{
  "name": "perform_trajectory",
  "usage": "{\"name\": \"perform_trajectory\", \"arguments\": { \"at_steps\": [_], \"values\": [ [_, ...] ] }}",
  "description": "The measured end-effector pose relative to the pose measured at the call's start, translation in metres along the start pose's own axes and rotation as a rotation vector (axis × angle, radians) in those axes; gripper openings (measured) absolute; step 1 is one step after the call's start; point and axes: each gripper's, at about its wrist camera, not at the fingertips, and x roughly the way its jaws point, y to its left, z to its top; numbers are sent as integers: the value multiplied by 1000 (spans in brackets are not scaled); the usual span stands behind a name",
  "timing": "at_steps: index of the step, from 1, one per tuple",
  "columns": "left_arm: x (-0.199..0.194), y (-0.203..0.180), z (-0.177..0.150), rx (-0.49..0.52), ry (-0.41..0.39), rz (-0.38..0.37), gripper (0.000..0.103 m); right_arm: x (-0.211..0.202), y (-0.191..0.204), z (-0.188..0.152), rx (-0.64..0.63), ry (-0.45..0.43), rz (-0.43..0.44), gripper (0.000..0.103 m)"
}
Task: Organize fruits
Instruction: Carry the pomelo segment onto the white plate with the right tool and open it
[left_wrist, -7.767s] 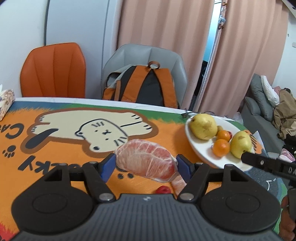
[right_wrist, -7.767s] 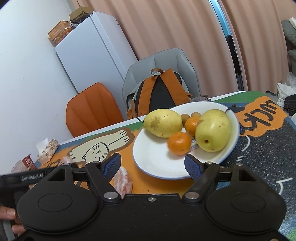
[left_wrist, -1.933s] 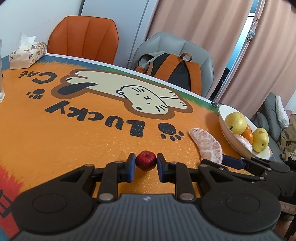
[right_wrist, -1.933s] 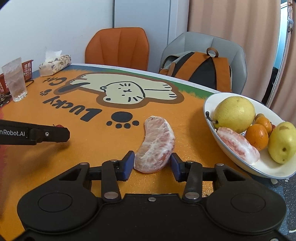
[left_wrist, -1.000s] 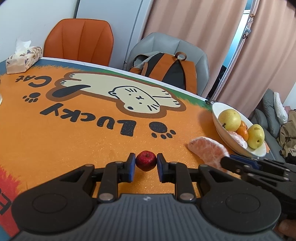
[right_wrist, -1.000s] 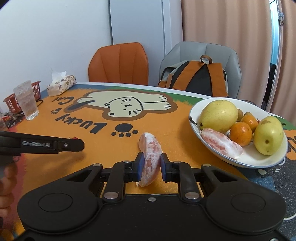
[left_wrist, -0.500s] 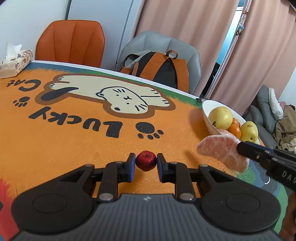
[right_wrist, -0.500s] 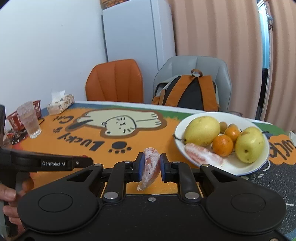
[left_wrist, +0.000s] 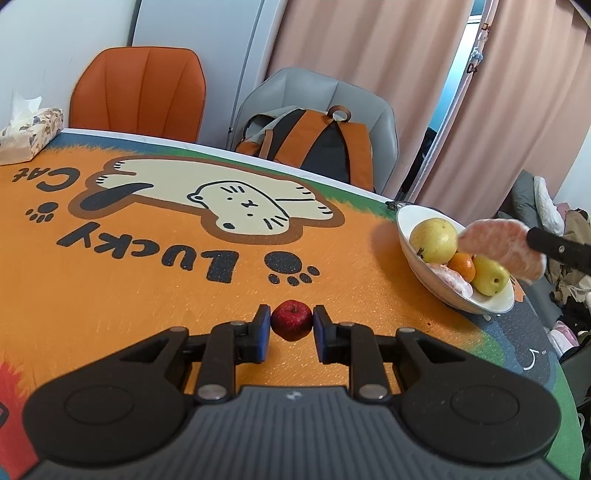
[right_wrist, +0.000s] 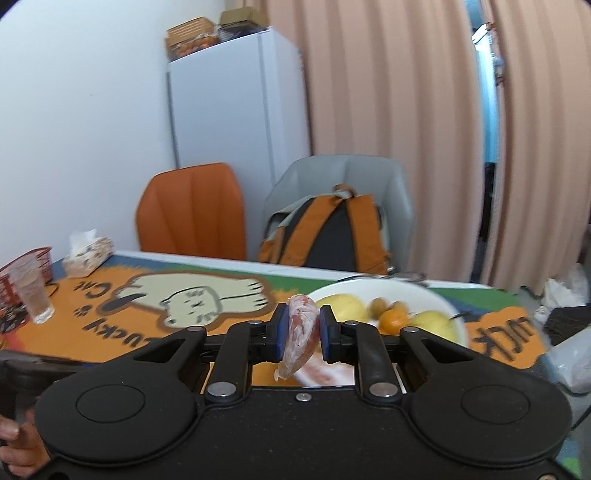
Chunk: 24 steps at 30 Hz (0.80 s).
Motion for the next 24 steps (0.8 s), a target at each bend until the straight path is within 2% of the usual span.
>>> {"name": "perform_trajectory", "arguments": {
  "at_steps": [8, 18, 20, 24],
  "values": [
    [-1, 0, 2, 2, -4, -1, 23, 11, -21, 9, 10, -24, -90, 19],
    [-7, 13, 7, -16, -20, 26, 23, 36, -22, 10, -24, -39, -176, 19],
    [-8, 15, 7, -21, -20, 30, 23, 46, -23, 6, -38, -24, -197, 20],
    [-9, 18, 7, -24, -21, 34, 23, 60, -26, -9, -6, 56, -157, 22]
  ]
}}
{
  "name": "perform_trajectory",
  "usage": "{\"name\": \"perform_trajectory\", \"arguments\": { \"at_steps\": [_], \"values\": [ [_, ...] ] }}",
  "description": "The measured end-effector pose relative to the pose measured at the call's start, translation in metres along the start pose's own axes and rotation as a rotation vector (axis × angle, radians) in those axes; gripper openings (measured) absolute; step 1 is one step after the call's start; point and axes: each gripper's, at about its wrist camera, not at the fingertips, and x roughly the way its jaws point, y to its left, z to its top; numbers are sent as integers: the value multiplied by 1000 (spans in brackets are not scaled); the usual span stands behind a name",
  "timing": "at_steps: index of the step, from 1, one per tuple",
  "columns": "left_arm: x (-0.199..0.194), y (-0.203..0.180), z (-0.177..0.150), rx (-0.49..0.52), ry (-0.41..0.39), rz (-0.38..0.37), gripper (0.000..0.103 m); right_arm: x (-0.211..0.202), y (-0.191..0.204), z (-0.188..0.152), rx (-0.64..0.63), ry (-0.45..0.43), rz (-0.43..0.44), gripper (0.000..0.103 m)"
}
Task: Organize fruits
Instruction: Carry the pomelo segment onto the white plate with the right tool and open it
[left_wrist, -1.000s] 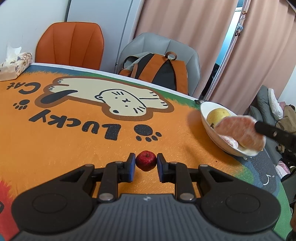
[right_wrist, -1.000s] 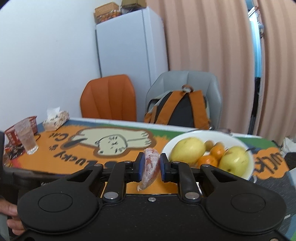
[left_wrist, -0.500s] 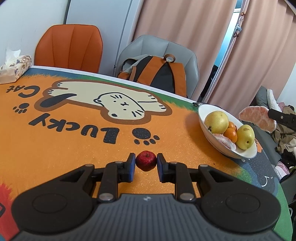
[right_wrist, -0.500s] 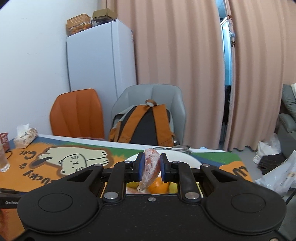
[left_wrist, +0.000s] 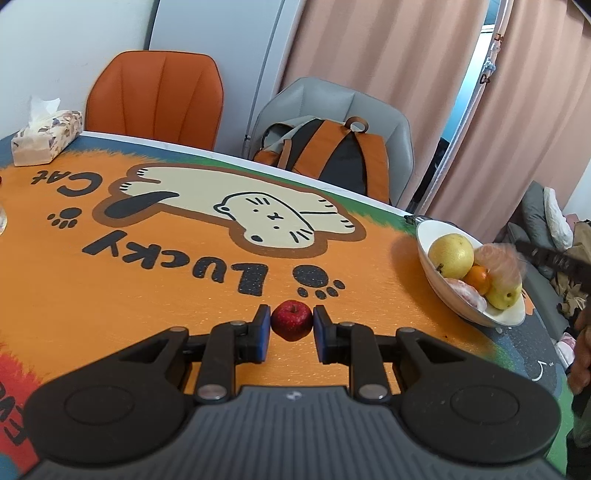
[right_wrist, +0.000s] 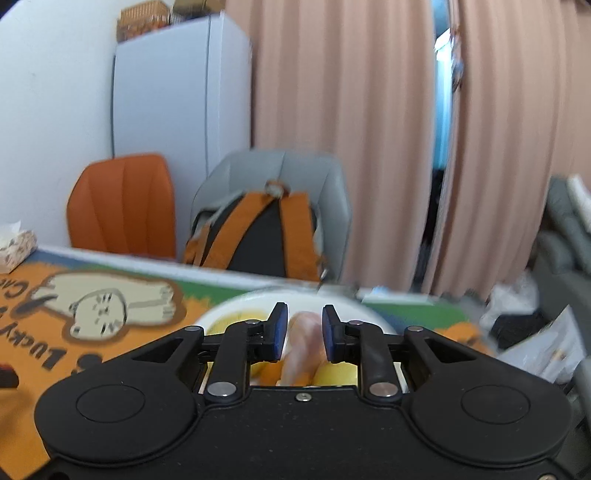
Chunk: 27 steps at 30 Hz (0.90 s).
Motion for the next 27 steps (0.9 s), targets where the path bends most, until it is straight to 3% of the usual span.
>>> {"name": "perform_trajectory", "arguments": {
  "at_steps": [11, 27],
  "values": [
    [3, -7, 1, 12, 7, -15, 23, -15, -15, -6, 92, 33, 67, 25],
    [9, -62, 17, 102, -25, -32, 23, -32, -45, -18, 204, -27, 156, 42]
  ]
}}
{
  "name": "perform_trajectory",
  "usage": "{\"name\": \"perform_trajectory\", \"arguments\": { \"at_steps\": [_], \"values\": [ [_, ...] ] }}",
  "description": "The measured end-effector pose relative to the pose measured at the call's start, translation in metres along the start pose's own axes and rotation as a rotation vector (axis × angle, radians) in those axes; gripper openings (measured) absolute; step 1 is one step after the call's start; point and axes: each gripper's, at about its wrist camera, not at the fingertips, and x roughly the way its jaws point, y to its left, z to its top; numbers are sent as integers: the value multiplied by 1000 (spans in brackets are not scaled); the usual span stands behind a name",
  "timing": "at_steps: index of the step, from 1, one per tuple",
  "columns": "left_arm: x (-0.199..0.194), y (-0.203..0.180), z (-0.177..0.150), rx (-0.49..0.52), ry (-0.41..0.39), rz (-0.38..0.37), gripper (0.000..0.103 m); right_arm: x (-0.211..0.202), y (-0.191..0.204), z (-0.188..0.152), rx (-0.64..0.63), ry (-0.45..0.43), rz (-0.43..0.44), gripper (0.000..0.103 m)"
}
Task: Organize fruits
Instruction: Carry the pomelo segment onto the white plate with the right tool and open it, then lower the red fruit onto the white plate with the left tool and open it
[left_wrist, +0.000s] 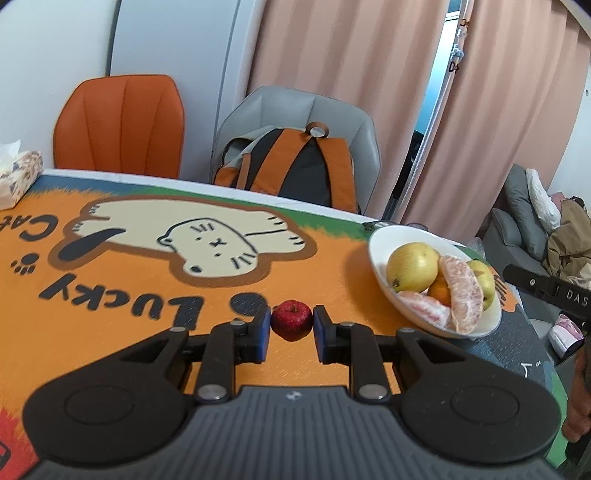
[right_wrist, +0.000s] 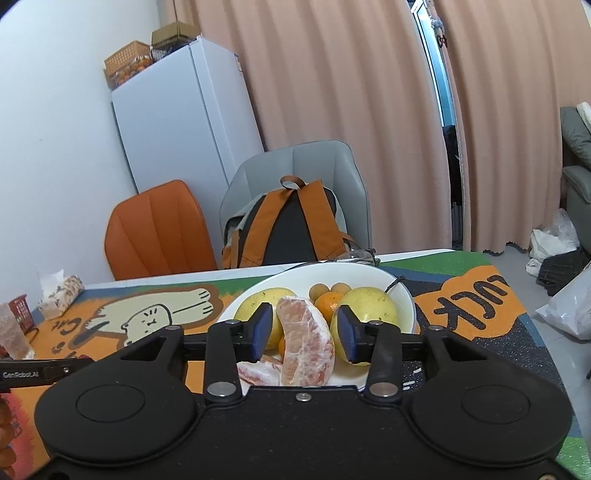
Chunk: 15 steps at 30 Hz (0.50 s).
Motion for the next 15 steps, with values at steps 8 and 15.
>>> {"name": "perform_trajectory", "arguments": {
  "at_steps": [8, 15],
  "values": [
    [8, -29, 14, 41, -23, -19, 23, -7, -1, -5, 8, 4, 34, 56],
    [20, -55, 20, 81, -21, -55, 23, -10, -5, -5, 32, 15, 28, 63]
  ]
}}
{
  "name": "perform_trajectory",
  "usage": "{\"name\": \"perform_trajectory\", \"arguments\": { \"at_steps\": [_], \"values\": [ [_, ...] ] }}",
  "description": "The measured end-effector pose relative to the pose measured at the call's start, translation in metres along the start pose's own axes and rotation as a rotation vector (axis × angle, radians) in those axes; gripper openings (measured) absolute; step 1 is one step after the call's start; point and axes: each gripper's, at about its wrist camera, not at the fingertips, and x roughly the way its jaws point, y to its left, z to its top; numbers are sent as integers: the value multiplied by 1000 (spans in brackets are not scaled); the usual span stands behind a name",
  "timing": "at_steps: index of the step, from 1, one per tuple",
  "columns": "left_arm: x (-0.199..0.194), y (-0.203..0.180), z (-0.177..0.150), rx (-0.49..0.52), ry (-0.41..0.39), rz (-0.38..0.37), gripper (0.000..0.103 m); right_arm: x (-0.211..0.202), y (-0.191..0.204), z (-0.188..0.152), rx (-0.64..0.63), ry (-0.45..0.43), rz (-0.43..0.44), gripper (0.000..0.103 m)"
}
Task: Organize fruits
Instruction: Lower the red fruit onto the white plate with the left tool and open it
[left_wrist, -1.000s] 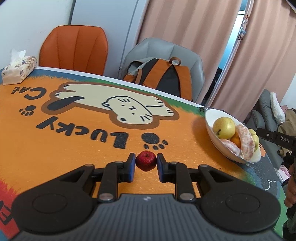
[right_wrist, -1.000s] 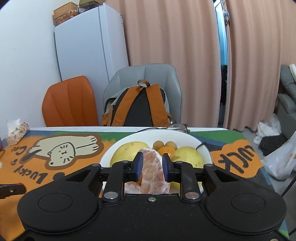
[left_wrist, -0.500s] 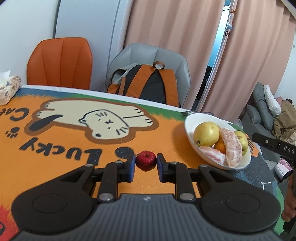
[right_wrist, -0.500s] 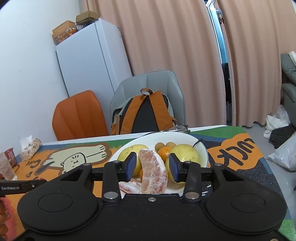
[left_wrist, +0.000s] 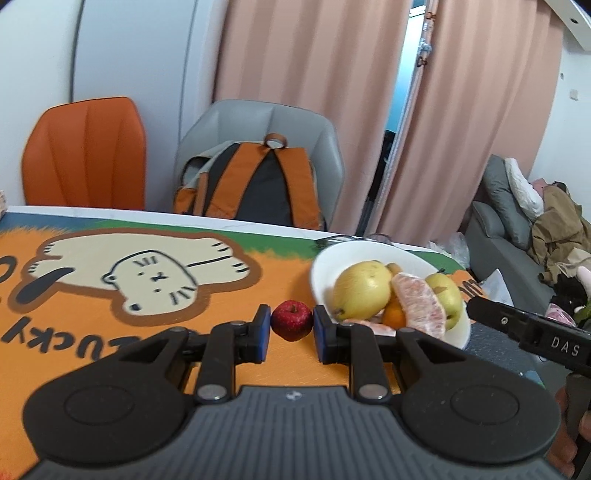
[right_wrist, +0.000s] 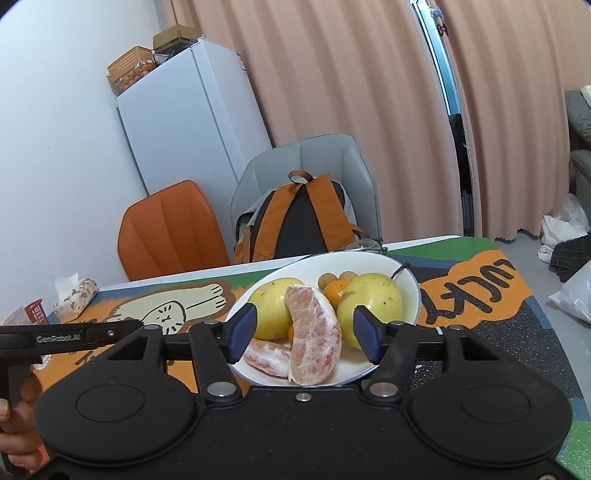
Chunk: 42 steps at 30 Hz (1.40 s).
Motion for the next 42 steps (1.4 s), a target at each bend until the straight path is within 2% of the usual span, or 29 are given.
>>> {"name": "perform_trajectory", "arguments": {
  "at_steps": [12, 27, 34, 42],
  "values": [
    [32, -40, 18, 58, 13, -92, 23, -2, -21, 0, 32, -4, -93, 65],
    [65, -69, 29, 96, 37, -127, 24, -7, -25, 4, 38, -17, -89, 68],
    [67, -64, 27, 77, 53, -101, 40, -6, -25, 4, 44, -14, -77, 68],
    [53, -47, 22, 55, 64, -62, 44, -3, -22, 2, 35, 3, -75, 69]
  ]
}}
